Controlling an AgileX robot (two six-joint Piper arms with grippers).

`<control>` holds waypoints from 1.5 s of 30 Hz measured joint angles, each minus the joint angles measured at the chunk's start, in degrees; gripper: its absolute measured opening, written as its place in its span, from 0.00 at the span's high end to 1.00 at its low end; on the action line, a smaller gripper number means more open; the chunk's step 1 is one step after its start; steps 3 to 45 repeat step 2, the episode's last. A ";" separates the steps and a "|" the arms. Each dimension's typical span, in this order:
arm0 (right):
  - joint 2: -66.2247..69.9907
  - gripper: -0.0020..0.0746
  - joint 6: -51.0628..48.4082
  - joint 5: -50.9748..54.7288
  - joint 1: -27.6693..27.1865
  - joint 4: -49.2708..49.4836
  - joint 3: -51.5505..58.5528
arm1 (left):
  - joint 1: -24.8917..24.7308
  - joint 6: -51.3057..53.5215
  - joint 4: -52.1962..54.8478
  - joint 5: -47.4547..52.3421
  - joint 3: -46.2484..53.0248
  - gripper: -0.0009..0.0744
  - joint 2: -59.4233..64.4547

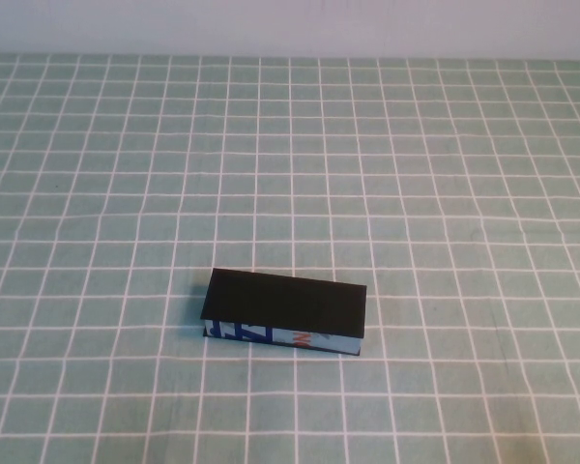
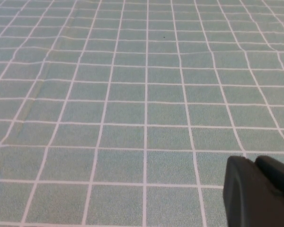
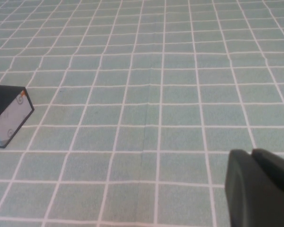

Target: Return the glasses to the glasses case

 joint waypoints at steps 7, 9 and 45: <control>0.00 0.99 0.00 0.00 0.00 0.00 0.00 | 0.00 -0.08 0.00 0.00 0.00 0.99 0.00; 0.00 0.99 0.00 0.00 0.00 0.00 0.00 | 0.00 -0.08 0.00 0.00 0.00 0.99 0.00; 0.00 0.99 0.00 0.00 0.00 0.00 0.00 | 0.00 -0.08 0.00 0.00 0.00 0.99 0.00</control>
